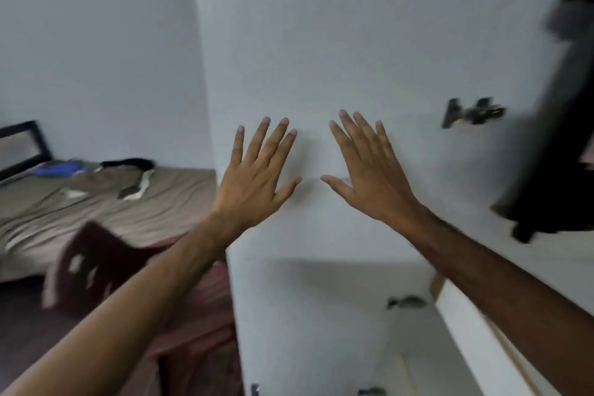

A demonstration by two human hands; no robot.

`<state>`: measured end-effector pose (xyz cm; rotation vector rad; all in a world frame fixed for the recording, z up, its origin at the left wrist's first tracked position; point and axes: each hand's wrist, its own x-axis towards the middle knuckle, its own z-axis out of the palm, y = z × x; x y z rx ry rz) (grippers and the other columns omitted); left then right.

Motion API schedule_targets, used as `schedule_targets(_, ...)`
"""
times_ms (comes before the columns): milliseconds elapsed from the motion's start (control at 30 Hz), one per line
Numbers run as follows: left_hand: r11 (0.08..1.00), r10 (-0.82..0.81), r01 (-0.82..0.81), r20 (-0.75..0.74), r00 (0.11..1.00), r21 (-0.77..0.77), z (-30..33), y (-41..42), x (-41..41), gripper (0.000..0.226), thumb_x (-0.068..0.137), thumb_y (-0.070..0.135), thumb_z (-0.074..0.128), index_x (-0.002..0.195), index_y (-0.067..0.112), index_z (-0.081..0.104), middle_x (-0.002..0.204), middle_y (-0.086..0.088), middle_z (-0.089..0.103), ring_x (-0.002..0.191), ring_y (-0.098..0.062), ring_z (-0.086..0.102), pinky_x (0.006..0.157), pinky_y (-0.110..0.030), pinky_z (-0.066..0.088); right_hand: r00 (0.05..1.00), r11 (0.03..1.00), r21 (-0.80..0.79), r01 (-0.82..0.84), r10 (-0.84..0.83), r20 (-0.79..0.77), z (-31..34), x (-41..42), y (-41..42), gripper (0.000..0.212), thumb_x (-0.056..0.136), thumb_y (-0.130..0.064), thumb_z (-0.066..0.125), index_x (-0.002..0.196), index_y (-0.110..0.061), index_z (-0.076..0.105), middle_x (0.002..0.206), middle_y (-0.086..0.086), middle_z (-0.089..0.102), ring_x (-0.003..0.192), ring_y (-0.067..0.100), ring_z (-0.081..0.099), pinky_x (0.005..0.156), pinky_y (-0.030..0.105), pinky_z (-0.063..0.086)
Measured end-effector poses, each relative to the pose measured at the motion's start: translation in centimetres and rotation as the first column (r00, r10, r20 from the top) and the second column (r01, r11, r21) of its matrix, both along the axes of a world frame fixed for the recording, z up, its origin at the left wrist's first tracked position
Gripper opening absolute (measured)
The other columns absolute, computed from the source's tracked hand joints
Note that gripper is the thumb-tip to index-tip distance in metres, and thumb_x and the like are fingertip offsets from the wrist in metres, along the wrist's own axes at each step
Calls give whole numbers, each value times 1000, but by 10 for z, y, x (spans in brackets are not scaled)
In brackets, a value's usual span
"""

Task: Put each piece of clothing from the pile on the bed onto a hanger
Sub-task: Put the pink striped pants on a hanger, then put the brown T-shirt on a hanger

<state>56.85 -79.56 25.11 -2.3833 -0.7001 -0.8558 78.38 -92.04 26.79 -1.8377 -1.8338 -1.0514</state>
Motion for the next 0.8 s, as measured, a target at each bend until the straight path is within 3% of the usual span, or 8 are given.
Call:
schedule_targets(367, 926, 366, -372, -80, 927, -72, -75, 86, -292, 77, 101, 59, 31, 161, 14, 8, 168, -7, 3, 155, -27, -3, 122, -59, 10, 954, 941, -164, -295, 281, -106, -97, -263, 164, 93, 94, -63, 48, 161, -14, 6, 169, 6, 0, 156, 23, -2, 124, 55, 9)
schedule_targets(567, 880, 452, -462, -103, 886, -113, -94, 171, -390, 78, 101, 60, 31, 160, 14, 11, 168, -5, 6, 155, -26, 0, 122, -59, 10, 928, 912, -187, -366, 343, -145, -115, -357, 279, 95, 94, -63, 48, 161, -14, 3, 169, 5, -6, 156, 22, -5, 125, 50, -3)
schedule_targets(800, 811, 550, -569, -156, 821, -135, -86, 305, -491, 78, 101, 63, 21, 161, 14, 8, 168, -7, 2, 155, -25, -3, 123, -58, 8, 895, 865, -242, -440, 401, -194, -113, -457, 438, 95, 92, -67, 42, 161, -14, 5, 169, 5, 0, 156, 22, 0, 125, 54, 8)
